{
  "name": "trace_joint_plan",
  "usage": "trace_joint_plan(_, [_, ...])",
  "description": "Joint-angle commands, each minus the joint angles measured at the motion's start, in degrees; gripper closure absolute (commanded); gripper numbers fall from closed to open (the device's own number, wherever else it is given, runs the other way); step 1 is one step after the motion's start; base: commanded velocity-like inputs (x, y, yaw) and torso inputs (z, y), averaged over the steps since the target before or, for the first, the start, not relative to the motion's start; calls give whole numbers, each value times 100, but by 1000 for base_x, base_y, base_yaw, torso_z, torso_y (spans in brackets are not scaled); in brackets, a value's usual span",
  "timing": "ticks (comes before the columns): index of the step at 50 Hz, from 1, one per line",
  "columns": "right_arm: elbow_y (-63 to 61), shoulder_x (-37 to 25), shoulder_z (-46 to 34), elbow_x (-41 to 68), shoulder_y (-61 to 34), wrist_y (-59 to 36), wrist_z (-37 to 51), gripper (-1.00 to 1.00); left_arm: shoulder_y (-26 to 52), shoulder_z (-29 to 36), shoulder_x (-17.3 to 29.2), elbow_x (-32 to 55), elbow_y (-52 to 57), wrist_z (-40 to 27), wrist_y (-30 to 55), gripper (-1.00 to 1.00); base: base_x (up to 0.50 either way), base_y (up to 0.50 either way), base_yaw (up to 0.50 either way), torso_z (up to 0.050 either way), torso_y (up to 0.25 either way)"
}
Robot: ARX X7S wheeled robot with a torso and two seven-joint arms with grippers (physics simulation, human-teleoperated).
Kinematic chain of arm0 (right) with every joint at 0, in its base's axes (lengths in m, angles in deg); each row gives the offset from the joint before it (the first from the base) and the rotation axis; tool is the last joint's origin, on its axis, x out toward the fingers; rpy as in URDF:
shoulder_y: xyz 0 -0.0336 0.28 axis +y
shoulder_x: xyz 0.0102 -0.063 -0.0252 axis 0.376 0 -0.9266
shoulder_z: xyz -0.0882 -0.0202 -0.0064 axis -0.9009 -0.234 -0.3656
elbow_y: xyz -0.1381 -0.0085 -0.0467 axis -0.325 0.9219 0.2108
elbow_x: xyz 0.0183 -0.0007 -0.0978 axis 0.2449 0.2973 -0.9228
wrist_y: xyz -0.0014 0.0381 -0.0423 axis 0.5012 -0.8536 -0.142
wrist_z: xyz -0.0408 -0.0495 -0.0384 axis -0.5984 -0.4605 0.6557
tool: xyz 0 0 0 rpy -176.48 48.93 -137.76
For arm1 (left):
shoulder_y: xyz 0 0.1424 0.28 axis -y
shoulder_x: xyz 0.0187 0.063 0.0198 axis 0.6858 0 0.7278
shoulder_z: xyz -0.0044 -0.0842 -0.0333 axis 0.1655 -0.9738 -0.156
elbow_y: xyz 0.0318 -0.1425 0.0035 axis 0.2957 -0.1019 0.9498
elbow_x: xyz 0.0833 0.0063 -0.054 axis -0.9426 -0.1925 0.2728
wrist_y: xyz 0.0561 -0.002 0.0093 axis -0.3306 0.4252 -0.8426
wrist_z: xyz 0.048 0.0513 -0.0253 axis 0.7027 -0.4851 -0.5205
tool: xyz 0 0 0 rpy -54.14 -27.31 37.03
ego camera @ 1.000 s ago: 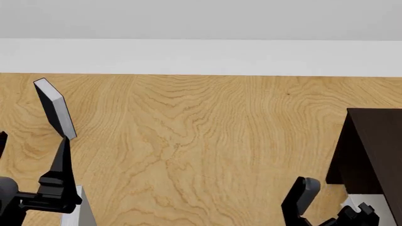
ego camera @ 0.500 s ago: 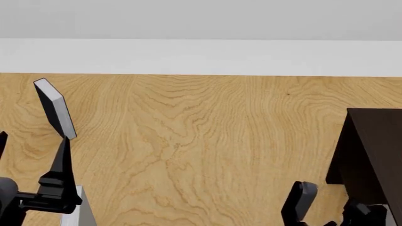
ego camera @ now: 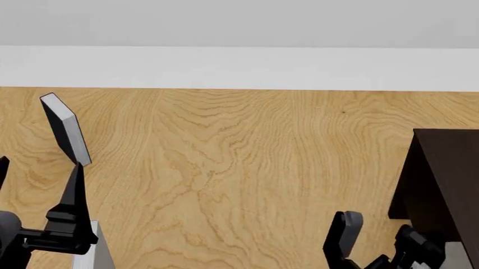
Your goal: Pick up the book on the right and place it on the cabinet shelf.
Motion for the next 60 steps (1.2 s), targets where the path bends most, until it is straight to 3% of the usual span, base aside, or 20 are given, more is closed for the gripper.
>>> trace_joint_plan(1, [-4, 105, -177, -161, -112, 217, 206, -100, -1, -2, 16, 31, 15, -17, 3, -100, 0, 0, 0, 0, 0])
trace_joint_plan(21, [-34, 181, 151, 165, -198, 935, 332, -100, -23, -10, 58, 72, 48, -16, -39, -100, 0, 0, 0, 0, 0])
trace_joint_plan(31, [-741, -16, 281, 356, -19, 880, 329, -100, -24, -6, 73, 90, 79, -33, -37, -100, 0, 0, 0, 0, 0])
trace_joint_plan(40, [-3099, -709, 631, 877, 604, 337, 41, -100, -32, 11, 85, 86, 86, -42, -46, -100, 0, 0, 0, 0, 0])
trace_joint_plan(49, [-3838, -908, 1074, 1431, 919, 293, -247, -100, -42, 4, 102, 111, 128, -65, -39, -100, 0, 0, 0, 0, 0])
trace_joint_plan(60, [-4891, -1171, 1532, 2030, 1238, -402, -273, -100, -51, 4, 114, 132, 122, -71, -53, -100, 0, 0, 0, 0, 0])
